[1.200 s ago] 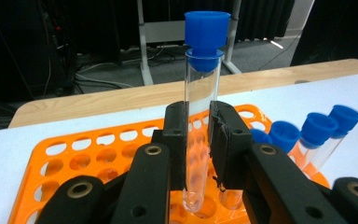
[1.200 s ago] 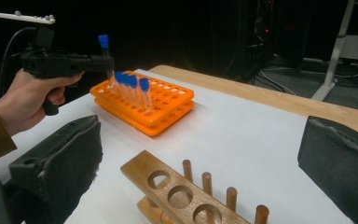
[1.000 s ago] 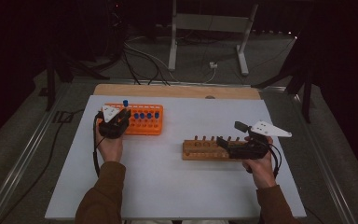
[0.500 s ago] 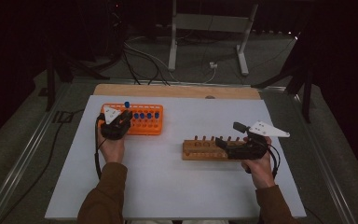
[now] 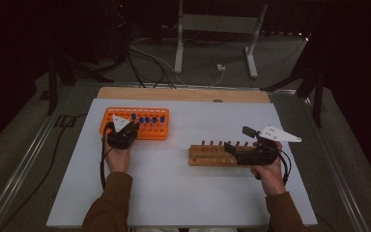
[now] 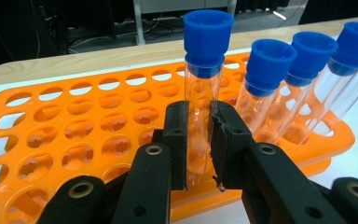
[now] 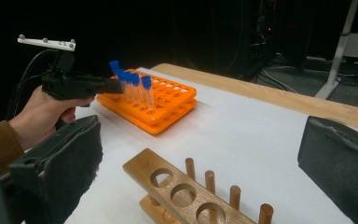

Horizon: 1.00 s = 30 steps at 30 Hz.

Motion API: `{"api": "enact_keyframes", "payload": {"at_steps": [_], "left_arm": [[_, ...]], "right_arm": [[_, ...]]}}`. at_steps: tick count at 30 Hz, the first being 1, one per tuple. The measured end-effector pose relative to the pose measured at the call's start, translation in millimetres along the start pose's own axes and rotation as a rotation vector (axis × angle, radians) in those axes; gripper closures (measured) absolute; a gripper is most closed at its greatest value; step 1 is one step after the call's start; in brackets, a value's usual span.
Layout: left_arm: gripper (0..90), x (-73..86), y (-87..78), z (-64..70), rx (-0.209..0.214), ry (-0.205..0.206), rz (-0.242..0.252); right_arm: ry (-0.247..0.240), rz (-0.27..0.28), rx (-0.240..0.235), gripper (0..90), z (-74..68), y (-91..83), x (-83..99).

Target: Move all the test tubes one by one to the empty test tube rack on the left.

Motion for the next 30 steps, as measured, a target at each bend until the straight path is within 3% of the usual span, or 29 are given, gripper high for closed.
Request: {"api": "enact_keyframes", "payload": {"at_steps": [8, 16, 23, 30], "left_arm": [[78.8, 4.5, 3.8, 1.9, -0.007, 0.012, -0.042], [78.8, 7.2, 3.4, 3.6, -0.012, 0.017, -0.046], [77.5, 8.6, 1.2, 0.1, 0.002, -0.025, -0.050], [59.6, 13.4, -9.8, -5.5, 0.003, -0.068, -0.035]], "right_arm": [[0.001, -0.002, -0.001, 0.1, 0.2, 0.0, 0.7], [0.002, -0.009, 0.001, 0.1, 0.9, 0.9, 2.4], [0.003, -0.008, 0.000, 0.1, 0.9, 0.7, 2.4], [0.005, -0.003, 0.006, 0.1, 3.3, -0.5, 3.0]]}}
Point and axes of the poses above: each handheld gripper's, and its own axes: y roughly forward along the jaws, x roughly out of its underside, z roughly to its right, the point moved 6 cm from there along y, roughly forward along the jaws, and after that the axes turned 8 degrees about x, right-handed, at the moved point
